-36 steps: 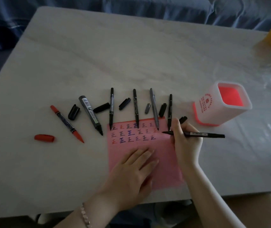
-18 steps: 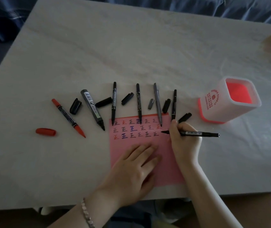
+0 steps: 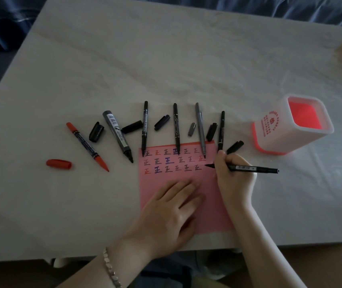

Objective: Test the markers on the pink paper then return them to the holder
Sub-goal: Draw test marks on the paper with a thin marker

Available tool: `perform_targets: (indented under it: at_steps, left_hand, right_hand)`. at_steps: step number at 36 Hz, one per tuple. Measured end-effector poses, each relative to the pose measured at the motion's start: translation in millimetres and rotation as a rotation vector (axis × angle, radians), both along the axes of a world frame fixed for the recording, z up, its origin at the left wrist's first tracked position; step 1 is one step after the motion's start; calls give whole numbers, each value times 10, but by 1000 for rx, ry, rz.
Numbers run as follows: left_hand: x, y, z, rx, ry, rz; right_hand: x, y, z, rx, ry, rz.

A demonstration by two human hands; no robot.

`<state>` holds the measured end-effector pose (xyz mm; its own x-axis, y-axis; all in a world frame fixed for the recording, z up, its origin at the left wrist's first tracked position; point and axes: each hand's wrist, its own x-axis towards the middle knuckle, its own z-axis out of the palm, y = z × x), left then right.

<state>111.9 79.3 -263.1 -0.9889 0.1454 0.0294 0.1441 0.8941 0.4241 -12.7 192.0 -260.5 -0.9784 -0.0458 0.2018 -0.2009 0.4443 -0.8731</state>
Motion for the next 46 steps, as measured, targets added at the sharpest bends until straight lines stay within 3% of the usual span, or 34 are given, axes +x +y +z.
perform_targets:
  at_steps: [26,33,38,46]
  left_hand:
    - [-8,-2,14,-23,-7,13]
    - [-6,-7,34,-62,-72,-7]
    - [-4,-8,54,-96,-84,-33]
    - [-9,-23,76,-93,-74,-38]
  right_hand:
    - [-20,144,54,-14,-31,-104]
    - [-40,165,165,-178,-84,-84]
    - [-125,192,229,17,20,-4]
    - [-179,116,269,129,-17,69]
